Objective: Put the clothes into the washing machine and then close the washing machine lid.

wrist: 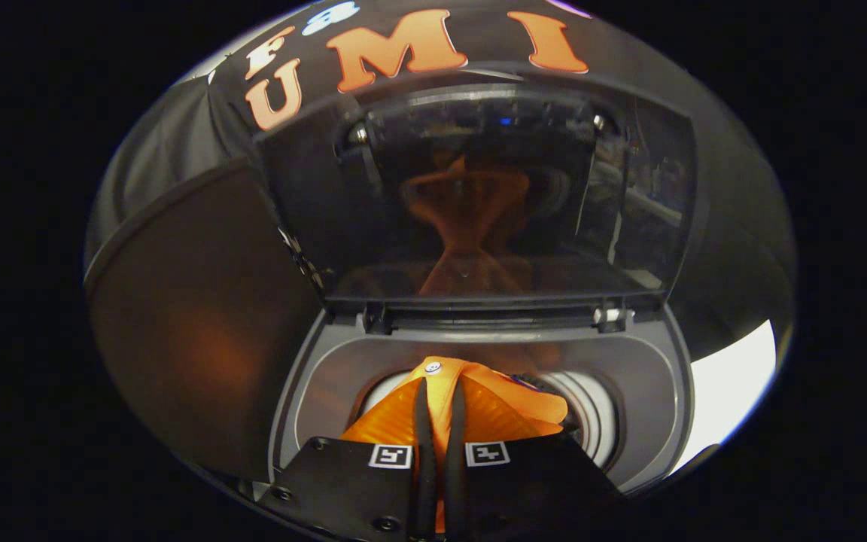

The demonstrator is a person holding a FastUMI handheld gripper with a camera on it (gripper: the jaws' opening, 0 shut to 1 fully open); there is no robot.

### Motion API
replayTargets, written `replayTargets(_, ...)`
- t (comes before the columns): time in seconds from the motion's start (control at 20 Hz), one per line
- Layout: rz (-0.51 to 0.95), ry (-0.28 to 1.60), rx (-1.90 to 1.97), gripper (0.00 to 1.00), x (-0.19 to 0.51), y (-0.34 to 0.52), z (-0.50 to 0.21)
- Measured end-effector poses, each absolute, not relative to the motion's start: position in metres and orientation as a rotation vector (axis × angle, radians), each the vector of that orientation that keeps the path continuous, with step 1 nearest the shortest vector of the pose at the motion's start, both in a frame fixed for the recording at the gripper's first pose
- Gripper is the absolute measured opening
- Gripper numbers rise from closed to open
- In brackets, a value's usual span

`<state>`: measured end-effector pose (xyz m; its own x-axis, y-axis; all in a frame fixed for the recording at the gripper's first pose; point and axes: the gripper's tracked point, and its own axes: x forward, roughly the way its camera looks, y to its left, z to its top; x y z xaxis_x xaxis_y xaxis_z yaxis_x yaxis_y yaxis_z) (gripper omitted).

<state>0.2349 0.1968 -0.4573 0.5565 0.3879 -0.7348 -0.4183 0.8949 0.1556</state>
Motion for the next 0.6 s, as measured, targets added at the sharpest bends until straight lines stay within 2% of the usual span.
replayTargets(0.35,0.429,0.983,-0.096,0.12,0.238,0.192,-0.512)
replayTargets(0.4,0.415,1.007,-0.097,0.14,0.239,0.191,-0.519)
replayTargets(0.5,0.387,1.054,-0.100,0.23,0.234,0.187,-0.531)
replayTargets(0.6,0.361,1.045,-0.133,0.42,0.237,0.179,-0.536)
